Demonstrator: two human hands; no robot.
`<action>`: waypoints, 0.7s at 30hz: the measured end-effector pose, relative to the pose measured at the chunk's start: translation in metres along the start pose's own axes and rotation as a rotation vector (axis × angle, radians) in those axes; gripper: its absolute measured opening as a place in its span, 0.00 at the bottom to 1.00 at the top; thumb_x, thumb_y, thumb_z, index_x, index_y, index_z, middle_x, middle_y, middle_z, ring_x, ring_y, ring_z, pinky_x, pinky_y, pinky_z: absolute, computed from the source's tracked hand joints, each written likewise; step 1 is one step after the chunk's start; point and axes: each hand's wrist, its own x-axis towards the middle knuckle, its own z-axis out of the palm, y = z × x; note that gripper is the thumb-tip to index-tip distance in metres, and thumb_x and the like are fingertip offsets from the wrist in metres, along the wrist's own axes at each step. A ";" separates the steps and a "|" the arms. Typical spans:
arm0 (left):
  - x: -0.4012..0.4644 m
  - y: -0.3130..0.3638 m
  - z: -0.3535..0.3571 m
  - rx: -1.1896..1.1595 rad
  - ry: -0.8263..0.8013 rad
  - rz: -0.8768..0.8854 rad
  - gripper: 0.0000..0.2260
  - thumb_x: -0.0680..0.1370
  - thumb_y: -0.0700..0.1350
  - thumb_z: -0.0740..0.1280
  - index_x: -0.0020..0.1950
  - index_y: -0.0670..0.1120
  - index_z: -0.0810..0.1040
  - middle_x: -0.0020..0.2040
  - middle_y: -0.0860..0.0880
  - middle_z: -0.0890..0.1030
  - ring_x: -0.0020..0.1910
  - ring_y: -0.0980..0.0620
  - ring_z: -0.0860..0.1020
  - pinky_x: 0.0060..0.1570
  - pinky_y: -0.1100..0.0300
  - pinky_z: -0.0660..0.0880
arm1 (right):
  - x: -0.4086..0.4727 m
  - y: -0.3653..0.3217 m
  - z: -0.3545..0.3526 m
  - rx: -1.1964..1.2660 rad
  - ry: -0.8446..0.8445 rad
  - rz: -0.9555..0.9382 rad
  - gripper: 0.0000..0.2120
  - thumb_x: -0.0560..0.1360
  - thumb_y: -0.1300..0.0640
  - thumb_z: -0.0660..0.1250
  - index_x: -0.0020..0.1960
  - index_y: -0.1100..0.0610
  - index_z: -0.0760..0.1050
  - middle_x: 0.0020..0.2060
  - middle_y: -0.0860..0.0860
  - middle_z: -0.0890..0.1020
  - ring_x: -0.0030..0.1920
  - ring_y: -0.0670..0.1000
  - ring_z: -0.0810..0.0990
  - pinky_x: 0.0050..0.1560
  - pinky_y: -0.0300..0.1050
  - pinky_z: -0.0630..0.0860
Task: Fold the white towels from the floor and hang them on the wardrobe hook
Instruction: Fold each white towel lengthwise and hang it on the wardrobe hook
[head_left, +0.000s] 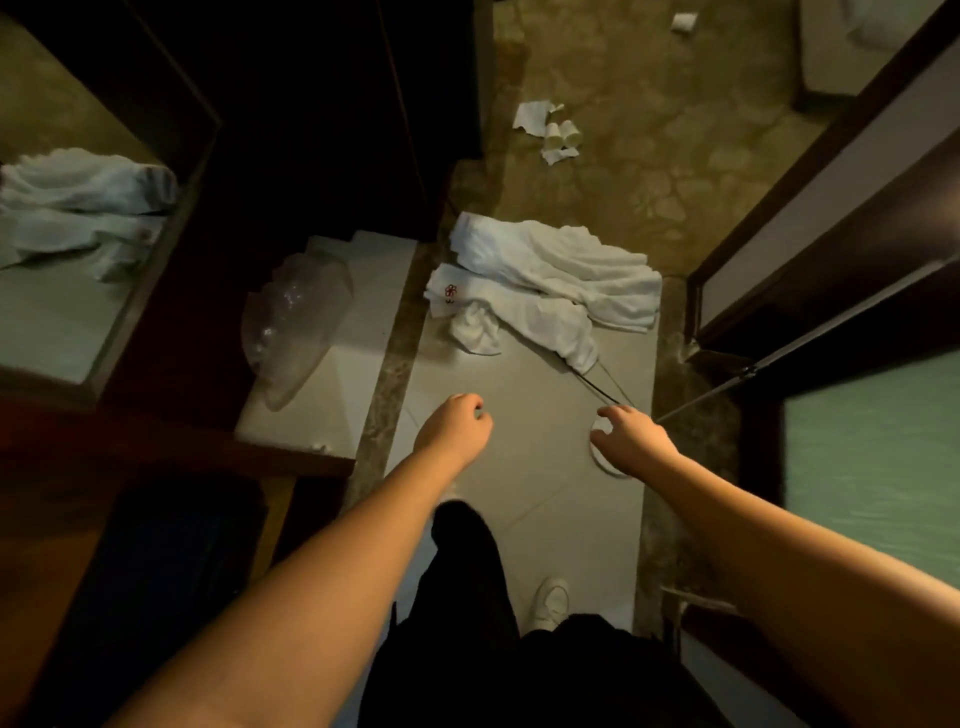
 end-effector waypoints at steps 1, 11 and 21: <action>0.023 0.002 -0.007 0.005 -0.012 -0.003 0.16 0.81 0.46 0.61 0.66 0.43 0.77 0.68 0.42 0.76 0.62 0.41 0.76 0.58 0.53 0.72 | 0.020 -0.006 -0.009 0.005 0.003 0.011 0.26 0.80 0.47 0.62 0.76 0.53 0.68 0.75 0.54 0.70 0.72 0.58 0.71 0.71 0.53 0.68; 0.265 -0.001 -0.085 0.098 -0.212 -0.027 0.16 0.82 0.48 0.60 0.69 0.47 0.75 0.68 0.42 0.77 0.63 0.42 0.76 0.54 0.56 0.70 | 0.233 -0.067 -0.057 0.121 -0.046 0.208 0.25 0.80 0.48 0.62 0.75 0.53 0.68 0.73 0.54 0.72 0.70 0.58 0.73 0.68 0.52 0.69; 0.497 -0.008 -0.087 0.143 -0.245 -0.055 0.10 0.80 0.44 0.60 0.54 0.40 0.77 0.55 0.39 0.79 0.52 0.39 0.78 0.47 0.53 0.73 | 0.461 -0.092 -0.055 0.089 -0.057 0.079 0.21 0.82 0.51 0.61 0.74 0.55 0.70 0.73 0.53 0.71 0.71 0.56 0.70 0.66 0.49 0.67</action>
